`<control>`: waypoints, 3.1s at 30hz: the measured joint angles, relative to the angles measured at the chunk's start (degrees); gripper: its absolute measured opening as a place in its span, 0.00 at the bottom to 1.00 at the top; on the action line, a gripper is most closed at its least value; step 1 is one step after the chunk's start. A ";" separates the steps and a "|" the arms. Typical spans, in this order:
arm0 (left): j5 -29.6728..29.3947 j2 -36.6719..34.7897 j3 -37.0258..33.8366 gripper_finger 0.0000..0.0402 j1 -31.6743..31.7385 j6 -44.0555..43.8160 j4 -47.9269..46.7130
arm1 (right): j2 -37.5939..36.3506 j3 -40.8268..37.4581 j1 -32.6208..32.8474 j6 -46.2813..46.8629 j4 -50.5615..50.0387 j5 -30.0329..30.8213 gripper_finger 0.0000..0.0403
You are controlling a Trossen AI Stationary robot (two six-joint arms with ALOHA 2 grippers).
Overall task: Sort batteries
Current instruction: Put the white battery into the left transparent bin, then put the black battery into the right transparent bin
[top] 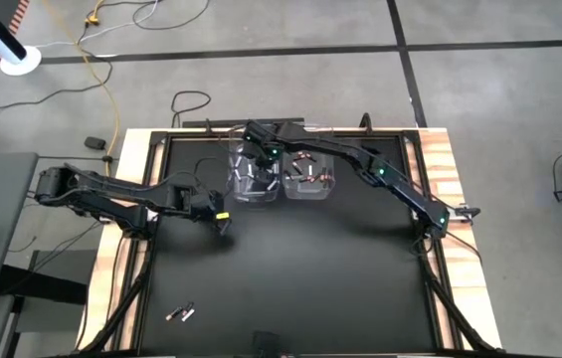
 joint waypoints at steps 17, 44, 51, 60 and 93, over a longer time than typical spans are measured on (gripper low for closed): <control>-0.02 0.00 0.00 0.35 0.00 -1.54 -0.01 | 0.00 0.00 -0.04 3.37 -1.24 0.00 0.38; 4.54 0.00 0.00 0.44 -2.68 8.67 -7.12 | -26.64 -2.56 3.98 26.25 -17.37 4.31 0.42; 3.84 0.00 0.00 0.44 -9.71 4.93 -11.49 | -35.81 -18.92 16.41 40.04 -16.68 15.98 0.41; 3.76 0.00 0.00 0.44 -16.71 1.57 -12.16 | -47.96 -50.94 35.09 70.04 -1.75 18.27 0.41; 7.04 1.27 16.74 0.42 -54.90 -60.10 -29.29 | -55.25 -78.73 83.94 116.28 13.68 36.11 0.41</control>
